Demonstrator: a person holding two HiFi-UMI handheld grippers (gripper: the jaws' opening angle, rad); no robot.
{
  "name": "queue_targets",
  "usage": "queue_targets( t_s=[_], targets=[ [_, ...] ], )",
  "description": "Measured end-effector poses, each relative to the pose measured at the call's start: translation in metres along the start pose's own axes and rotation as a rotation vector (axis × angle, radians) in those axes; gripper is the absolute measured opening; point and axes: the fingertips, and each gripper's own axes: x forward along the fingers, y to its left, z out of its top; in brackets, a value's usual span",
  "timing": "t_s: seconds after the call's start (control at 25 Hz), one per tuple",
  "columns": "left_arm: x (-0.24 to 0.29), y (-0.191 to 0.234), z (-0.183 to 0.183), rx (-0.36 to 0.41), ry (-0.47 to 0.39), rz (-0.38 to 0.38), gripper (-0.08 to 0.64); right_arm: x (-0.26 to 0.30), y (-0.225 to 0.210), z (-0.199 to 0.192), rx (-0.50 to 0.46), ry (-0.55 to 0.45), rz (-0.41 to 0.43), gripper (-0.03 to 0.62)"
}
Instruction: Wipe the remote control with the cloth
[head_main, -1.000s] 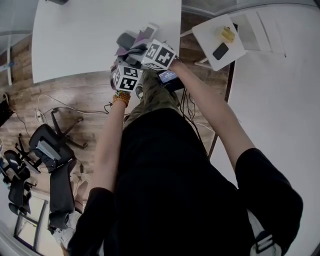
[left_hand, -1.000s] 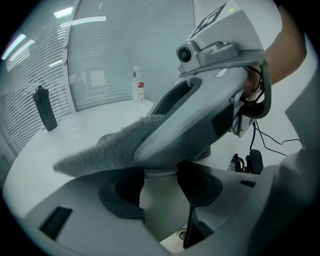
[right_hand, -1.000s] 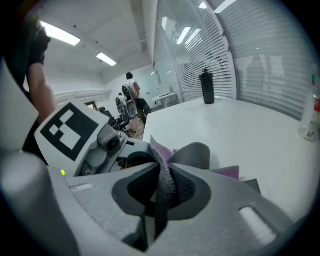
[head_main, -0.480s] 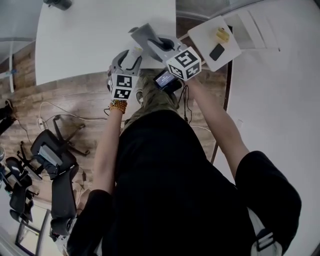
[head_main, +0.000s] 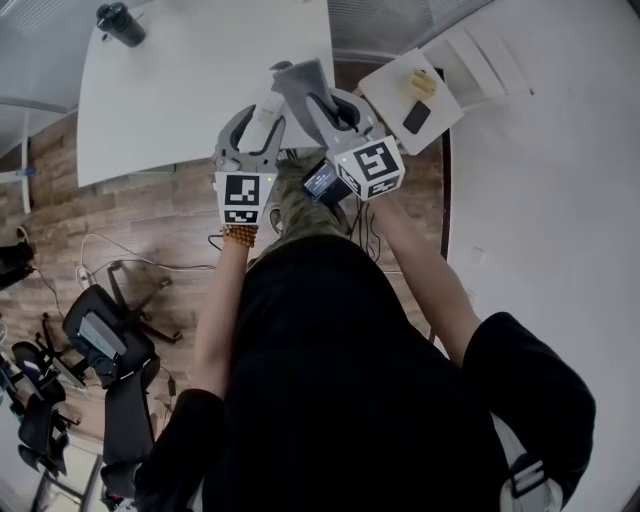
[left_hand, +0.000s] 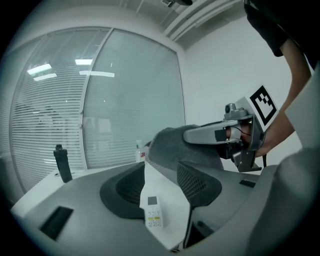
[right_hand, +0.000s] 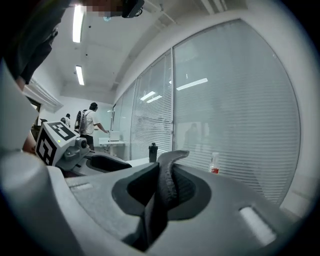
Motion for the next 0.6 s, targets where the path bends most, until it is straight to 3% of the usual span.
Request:
queue_targets(
  t_s=[0.4,0.6],
  targets=[
    [-0.045,-0.004,0.075,0.066,-0.174,0.042,0.172,-0.043,0.015,0.051,-0.059,-0.100,-0.131,0.046],
    [-0.068,-0.004,0.098,0.113,-0.231,0.065,0.053,-0.050,0.029,0.063,-0.078,-0.117,-0.153,0.046]
  ],
)
